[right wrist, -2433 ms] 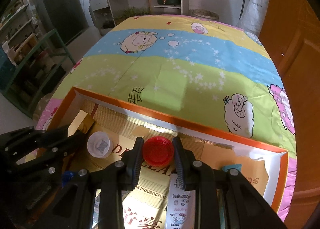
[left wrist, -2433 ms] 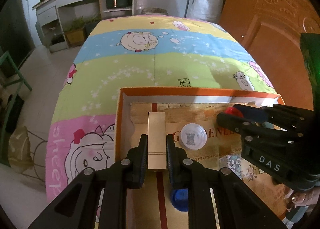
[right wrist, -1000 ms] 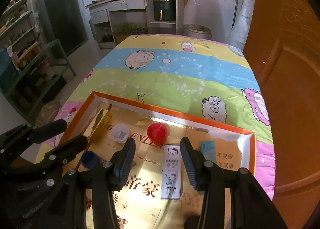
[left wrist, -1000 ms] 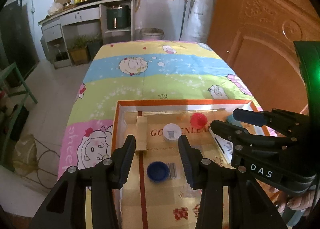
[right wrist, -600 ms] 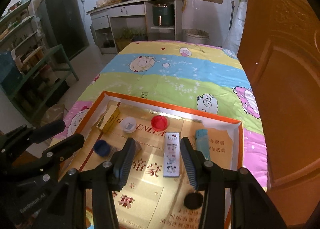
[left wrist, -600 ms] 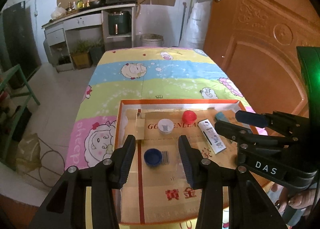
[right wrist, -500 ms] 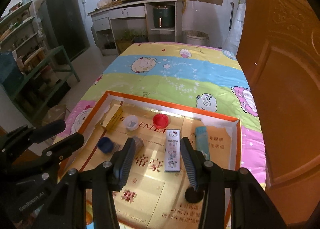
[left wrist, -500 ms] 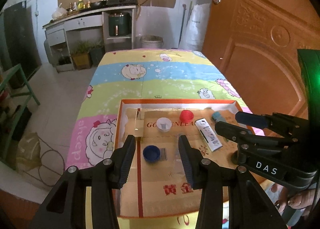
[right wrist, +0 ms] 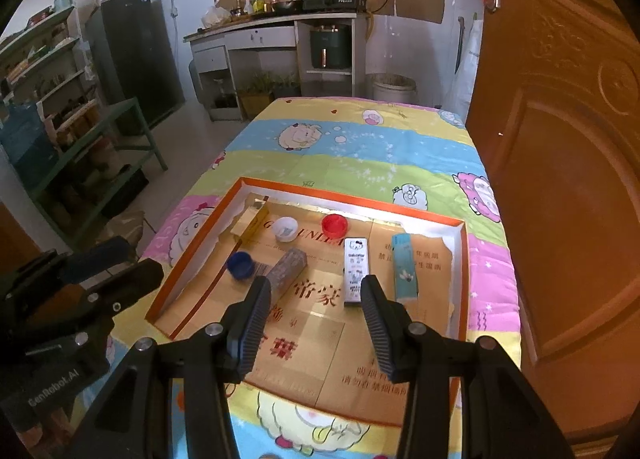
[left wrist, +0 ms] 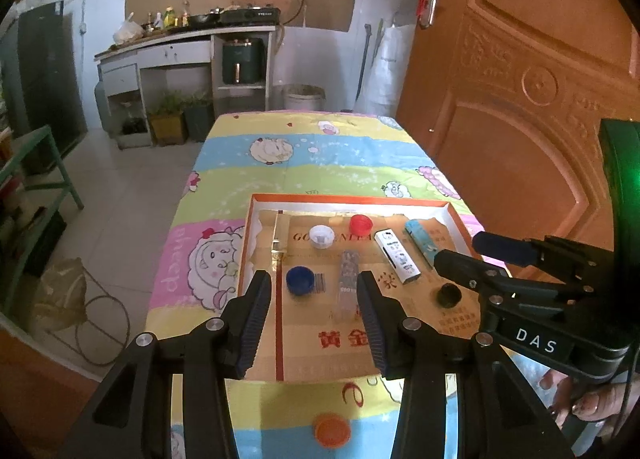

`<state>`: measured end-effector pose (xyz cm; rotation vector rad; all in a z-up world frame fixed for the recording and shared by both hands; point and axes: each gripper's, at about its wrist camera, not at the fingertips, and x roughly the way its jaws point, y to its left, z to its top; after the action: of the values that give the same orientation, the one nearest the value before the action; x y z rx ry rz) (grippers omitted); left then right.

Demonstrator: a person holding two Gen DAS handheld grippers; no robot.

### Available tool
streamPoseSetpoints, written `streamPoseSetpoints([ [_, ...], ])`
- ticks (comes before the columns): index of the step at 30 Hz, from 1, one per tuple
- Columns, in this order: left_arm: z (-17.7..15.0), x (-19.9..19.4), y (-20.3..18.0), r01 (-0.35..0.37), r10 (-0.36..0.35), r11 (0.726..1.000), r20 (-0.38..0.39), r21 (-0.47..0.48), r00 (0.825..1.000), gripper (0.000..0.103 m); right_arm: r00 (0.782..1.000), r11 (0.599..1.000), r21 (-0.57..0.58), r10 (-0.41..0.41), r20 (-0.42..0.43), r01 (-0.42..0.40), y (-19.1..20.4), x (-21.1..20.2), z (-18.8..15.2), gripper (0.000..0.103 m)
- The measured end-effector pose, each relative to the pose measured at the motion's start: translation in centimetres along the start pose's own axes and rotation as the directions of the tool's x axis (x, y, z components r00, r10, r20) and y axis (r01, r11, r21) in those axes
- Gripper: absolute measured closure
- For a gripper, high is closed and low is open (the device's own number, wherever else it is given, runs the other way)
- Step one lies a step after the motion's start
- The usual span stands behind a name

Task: Organize rigid objects
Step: 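Move both tools back out of the box lid toward the orange caps on the quilt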

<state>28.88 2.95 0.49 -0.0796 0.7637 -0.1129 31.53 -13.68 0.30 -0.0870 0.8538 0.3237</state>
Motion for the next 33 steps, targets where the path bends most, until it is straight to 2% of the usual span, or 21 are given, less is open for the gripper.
streamPoseSetpoints([
  [8, -1.9, -3.4, -0.1, -0.006, 0.006, 1.0, 0.021, 0.004, 1.0, 0.057, 0.999, 1.0, -0.005, -0.031, 0.037, 0.031, 0.9, -2.7, -2.3, 0.056],
  [18, -4.6, -7.3, 0.1, -0.008, 0.008, 1.0, 0.053, -0.003, 0.999, 0.057, 0.997, 1.0, -0.001, -0.017, 0.07, 0.017, 1.5, -6.1, -5.7, 0.056],
  [28, -7.7, -10.0, -0.3, -0.011, 0.01, 1.0, 0.064, 0.017, 0.998, 0.057, 0.991, 0.998, -0.036, -0.052, 0.12, 0.056, 2.8, -8.8, -9.4, 0.056],
  [33, -9.3, -11.3, -0.7, -0.011, 0.009, 0.999, 0.075, 0.034, 0.997, 0.057, 0.989, 0.998, -0.03, -0.046, 0.139, 0.051, 3.2, -10.0, -11.3, 0.056],
])
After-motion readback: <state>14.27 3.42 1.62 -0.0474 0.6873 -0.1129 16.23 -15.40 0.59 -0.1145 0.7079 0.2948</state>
